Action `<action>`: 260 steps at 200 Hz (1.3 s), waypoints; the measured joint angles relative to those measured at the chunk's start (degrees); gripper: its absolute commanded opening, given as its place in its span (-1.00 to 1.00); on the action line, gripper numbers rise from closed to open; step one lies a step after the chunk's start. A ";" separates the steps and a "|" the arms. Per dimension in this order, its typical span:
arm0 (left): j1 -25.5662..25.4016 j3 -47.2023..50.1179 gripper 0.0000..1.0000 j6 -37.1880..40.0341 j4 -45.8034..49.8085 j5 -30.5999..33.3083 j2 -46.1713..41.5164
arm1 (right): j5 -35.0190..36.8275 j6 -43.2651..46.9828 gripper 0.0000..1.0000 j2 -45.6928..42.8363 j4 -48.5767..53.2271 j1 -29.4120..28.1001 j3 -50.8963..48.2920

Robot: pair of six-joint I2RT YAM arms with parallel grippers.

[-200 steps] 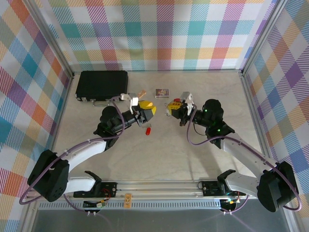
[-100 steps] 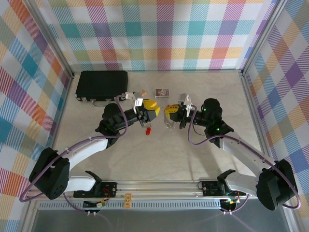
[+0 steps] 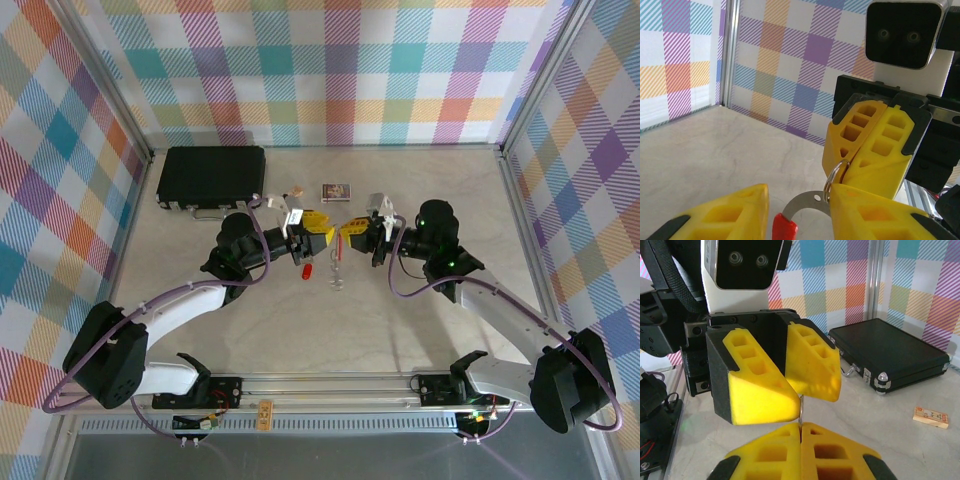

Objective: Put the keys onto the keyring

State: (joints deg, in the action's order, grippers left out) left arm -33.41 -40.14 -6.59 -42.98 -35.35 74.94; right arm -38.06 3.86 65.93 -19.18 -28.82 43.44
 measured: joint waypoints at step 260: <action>-0.66 2.23 -1.00 -10.93 -15.37 -2.95 4.44 | 1.11 -5.22 -0.52 1.09 -5.01 0.68 -0.92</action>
State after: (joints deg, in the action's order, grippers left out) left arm -34.06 -37.91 -17.52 -58.35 -38.30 79.37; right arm -36.95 -1.37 67.02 -24.18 -28.14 42.52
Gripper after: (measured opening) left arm 0.054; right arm 0.241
